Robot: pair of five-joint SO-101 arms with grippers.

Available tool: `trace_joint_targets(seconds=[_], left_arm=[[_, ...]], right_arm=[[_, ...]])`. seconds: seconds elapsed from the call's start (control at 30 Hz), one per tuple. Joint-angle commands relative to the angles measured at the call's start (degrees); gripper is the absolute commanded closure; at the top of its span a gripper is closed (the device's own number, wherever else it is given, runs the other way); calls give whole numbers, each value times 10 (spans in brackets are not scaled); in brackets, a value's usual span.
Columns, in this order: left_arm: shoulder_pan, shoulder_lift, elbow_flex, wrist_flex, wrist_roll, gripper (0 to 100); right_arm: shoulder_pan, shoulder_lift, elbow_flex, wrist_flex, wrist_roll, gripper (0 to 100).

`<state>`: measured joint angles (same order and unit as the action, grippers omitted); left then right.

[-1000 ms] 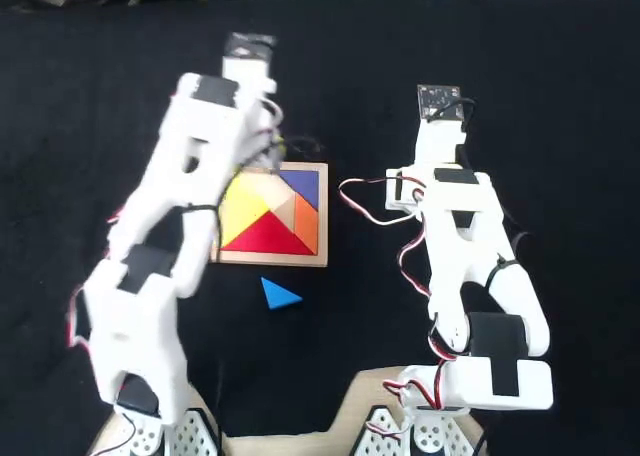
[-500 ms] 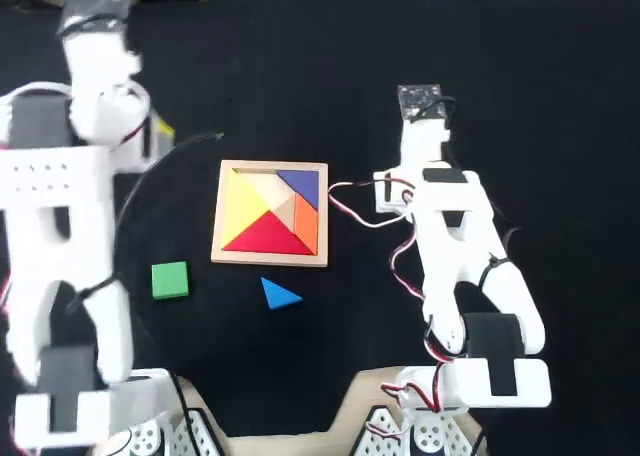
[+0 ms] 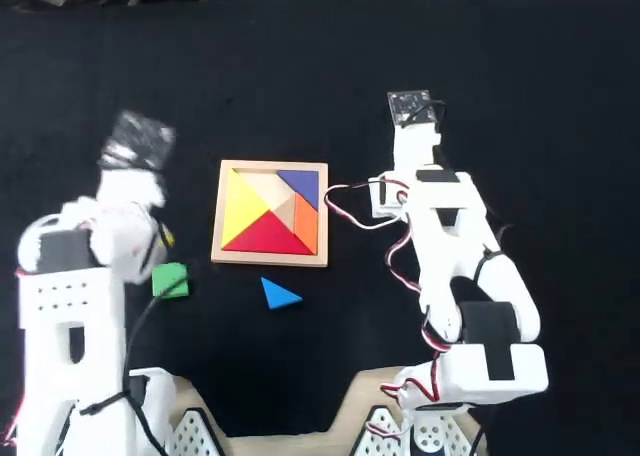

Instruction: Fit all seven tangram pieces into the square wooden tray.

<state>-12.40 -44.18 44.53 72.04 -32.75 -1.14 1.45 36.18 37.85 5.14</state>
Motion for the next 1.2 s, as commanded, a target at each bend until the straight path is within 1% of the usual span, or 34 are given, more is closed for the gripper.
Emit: trace_joint_targets(seconds=[0.0, 0.07, 0.2, 0.27, 0.43, 0.53, 0.6, 0.77, 0.93, 1.1, 1.17], left_arm=[[34, 35, 33, 19, -181, 735], [42, 77, 30, 38, -251, 727], [38, 166, 16, 38, -403, 722], [38, 208, -1, 38, -448, 721], [14, 287, -90, 17, -489, 721], [15, 332, -107, 14, -525, 721], [15, 367, -115, 12, -536, 721], [16, 436, -148, 9, -535, 721], [48, 477, -151, -1, -535, 724], [50, 489, -128, -84, -532, 725], [50, 489, -124, -93, -532, 726]], right_arm=[[-10, -1, -20, -10, 5, 987], [-10, -1, -20, -9, 5, 987], [-10, 2, -20, -9, 18, 987], [-10, 2, -20, -9, 18, 987], [-10, 2, -20, -9, 18, 987], [-10, 2, -20, -9, 24, 987], [-11, 2, -20, -9, 33, 987], [-28, 2, -20, -9, 33, 987], [-28, 2, -20, -9, 33, 987], [-27, 2, -20, -9, 33, 987], [-27, 2, -20, -9, 33, 987]])
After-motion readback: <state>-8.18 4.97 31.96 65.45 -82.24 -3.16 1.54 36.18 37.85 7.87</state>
